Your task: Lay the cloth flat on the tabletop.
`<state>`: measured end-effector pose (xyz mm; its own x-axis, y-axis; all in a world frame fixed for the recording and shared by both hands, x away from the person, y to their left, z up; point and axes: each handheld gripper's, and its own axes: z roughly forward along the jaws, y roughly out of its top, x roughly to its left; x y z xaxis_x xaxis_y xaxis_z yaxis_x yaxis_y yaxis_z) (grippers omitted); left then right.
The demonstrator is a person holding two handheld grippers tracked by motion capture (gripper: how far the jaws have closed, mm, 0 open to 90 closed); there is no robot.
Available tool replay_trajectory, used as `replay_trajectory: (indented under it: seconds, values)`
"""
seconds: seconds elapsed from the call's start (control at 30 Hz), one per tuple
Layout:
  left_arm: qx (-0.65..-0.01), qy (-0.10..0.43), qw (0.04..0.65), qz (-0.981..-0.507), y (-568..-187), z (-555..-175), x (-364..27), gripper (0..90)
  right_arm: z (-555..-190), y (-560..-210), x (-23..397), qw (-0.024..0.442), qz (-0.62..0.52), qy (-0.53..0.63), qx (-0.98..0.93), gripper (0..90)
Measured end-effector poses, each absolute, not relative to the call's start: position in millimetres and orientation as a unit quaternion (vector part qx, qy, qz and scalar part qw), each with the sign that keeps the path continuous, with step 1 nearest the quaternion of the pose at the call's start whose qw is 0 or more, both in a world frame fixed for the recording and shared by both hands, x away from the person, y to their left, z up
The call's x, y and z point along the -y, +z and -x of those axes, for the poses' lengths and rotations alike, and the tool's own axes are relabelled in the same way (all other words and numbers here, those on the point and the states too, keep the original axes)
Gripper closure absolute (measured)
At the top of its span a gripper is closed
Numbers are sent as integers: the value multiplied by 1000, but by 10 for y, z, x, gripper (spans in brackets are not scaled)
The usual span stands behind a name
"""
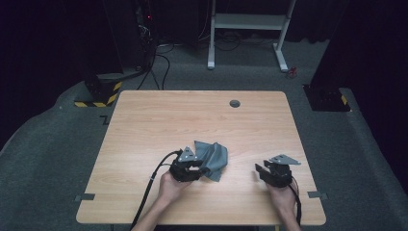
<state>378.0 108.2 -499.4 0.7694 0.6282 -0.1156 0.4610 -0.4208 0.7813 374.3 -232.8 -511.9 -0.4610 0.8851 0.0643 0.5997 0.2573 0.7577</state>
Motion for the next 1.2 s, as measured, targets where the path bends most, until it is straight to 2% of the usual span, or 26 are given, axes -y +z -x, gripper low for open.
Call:
replay_trajectory:
  seconds: [0.1,0.23,0.43,0.5,0.6,0.7,0.73,0.77,0.8,0.93,1.2]
  values:
    - [-325,102,423,-840,-5028,-3740,-1107,613,-3625,-5035,1942,151,-413,399,-805,609]
    - [-324,107,416,-843,-5061,-3713,-1105,616,-3517,-5017,1670,124,-377,410,-821,602]
    - [-333,109,402,-846,-5137,-3723,-1083,620,-3537,-5092,1423,110,-371,396,-833,584]
    - [-332,115,396,-848,-5144,-3718,-1063,647,-3597,-5135,1345,102,-382,387,-833,588]
    - [-329,124,385,-853,-5159,-3722,-1038,684,-3611,-5147,1299,105,-381,383,-835,616]
    - [-330,133,386,-851,-5160,-3726,-1029,752,-3632,-5171,1220,115,-374,369,-843,732]
    - [-330,133,386,-851,-5160,-3726,-1029,769,-3632,-5171,1220,115,-374,369,-843,732]
    - [-329,136,386,-851,-5155,-3722,-1027,769,-3633,-5178,1202,118,-370,364,-846,778]
    - [-327,136,386,-851,-5151,-3721,-1027,814,-3619,-5181,1174,130,-356,359,-853,891]
    - [-324,149,400,-845,-5081,-3705,-1081,877,-3604,-5165,1182,134,-346,365,-854,900]
    - [-327,170,403,-838,-4987,-3695,-1208,887,-3573,-5071,1349,150,-349,372,-847,900]
